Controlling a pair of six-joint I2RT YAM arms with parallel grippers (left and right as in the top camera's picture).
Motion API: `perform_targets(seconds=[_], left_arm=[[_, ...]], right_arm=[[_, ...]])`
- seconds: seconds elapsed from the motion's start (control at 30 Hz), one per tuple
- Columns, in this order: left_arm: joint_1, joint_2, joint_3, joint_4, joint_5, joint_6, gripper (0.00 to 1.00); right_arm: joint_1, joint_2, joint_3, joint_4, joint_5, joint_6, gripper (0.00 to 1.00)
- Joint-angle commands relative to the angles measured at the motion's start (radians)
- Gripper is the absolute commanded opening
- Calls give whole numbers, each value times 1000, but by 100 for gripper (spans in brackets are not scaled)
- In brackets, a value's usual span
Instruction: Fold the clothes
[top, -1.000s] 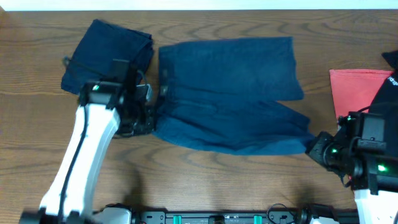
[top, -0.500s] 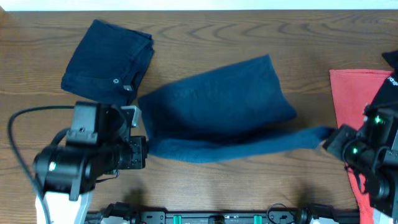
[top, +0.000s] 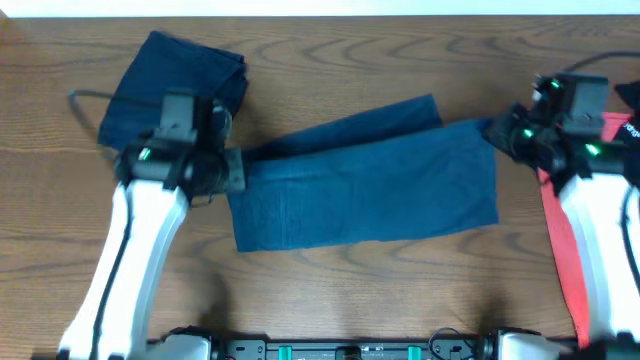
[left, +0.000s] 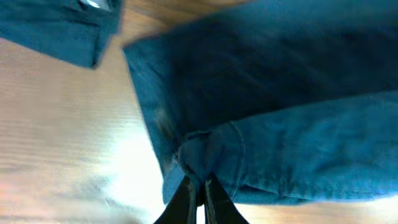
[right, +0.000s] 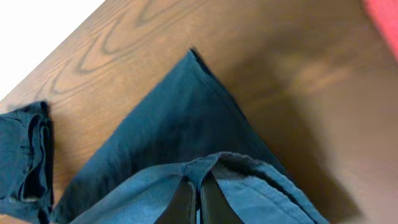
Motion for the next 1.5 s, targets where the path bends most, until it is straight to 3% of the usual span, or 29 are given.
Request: perform_targets(seconds=[0.0,0.33,0.4,0.53,0.6,0.63,0.67,0.77,0.9,0.97,1.13,1.2,1.23,1.27,1.33,1.47], left_arm=[[5,128,5,61,-201,-29,6],[5,336,5,208,-304,-29,6],[5,336,5,209,-336,-29,7],[5,314,11,182,-343,-29,17],[5,293,11,159,-343,-33,32],[5,283,11,144,-343,-38,48],[5,274,11,129,-343,-47,53],[5,253,11,85,-278,-60,54],[-2,256,3,105,-29,-39,45],[-15,264,-15,137,18,5,43],[-47,290,-111,247,17,25,40],[-48,303,-148,272,10,25,36],[-46,309,-162,277,-7,25,34],[-44,315,-175,275,-35,25,32],[-43,331,-190,259,-100,25,27],[-43,338,-190,229,-126,25,19]], right_arm=[[37,97,-5,84,-12,4,1],[85,291,-5,253,5,4,2],[82,306,-5,253,42,3,8],[60,299,-5,233,67,-69,27],[44,290,-5,193,67,-72,37],[35,286,-5,169,66,-72,41],[27,284,-5,146,64,-73,43],[10,282,-5,54,62,-111,46],[8,283,-5,-72,63,-170,39],[14,288,-8,-111,63,-169,38],[63,291,-97,-84,82,-154,38],[76,291,-151,-71,121,-134,19],[76,291,-173,-79,177,-98,5],[72,291,-193,-92,246,-56,1],[51,291,-235,-122,402,23,1],[-12,286,-245,-204,471,38,1]])
